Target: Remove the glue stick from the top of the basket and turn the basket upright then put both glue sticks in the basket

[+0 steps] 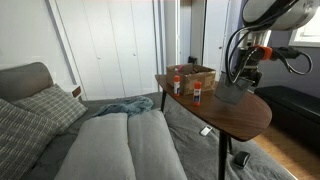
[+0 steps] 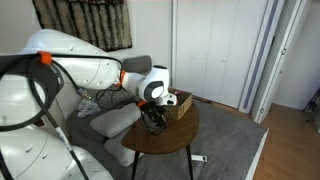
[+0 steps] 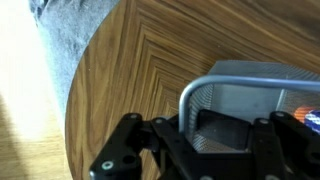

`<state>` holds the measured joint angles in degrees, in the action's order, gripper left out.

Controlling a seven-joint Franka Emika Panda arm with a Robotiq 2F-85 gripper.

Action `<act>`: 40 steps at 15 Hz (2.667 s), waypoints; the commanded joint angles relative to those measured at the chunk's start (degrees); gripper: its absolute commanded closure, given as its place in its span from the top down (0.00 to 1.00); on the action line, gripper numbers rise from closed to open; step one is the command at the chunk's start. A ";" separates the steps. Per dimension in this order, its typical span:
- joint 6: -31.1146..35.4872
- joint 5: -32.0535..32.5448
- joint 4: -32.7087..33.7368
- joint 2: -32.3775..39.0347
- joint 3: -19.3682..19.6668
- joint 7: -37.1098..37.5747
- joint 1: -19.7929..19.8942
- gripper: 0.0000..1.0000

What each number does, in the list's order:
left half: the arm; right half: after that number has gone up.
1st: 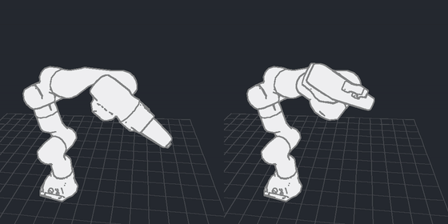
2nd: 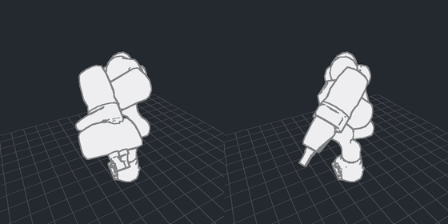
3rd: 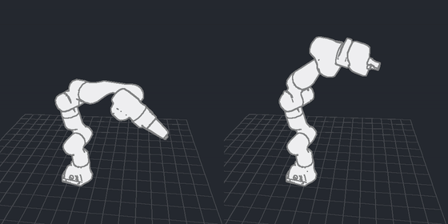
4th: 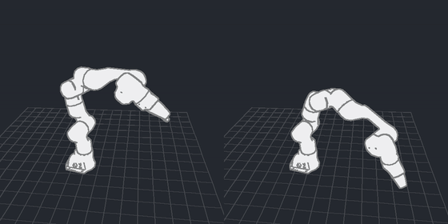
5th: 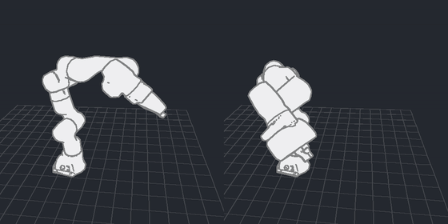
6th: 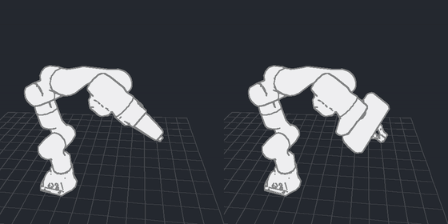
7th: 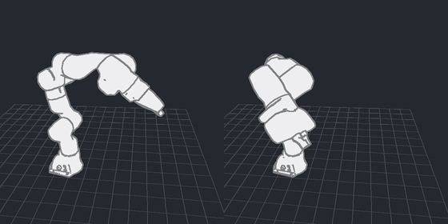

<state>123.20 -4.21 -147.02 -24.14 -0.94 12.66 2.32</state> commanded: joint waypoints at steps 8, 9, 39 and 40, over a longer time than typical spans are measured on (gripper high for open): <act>-0.49 9.99 5.64 5.78 -5.26 17.20 2.04 0.51; -0.56 10.27 5.82 5.60 -5.39 17.90 1.94 0.58; -4.16 7.54 34.67 22.36 -10.44 -18.15 -11.79 1.00; -4.29 6.97 35.51 23.47 -10.52 -20.18 -11.96 1.00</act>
<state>120.54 5.49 -116.38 -4.95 -11.97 -1.83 -8.31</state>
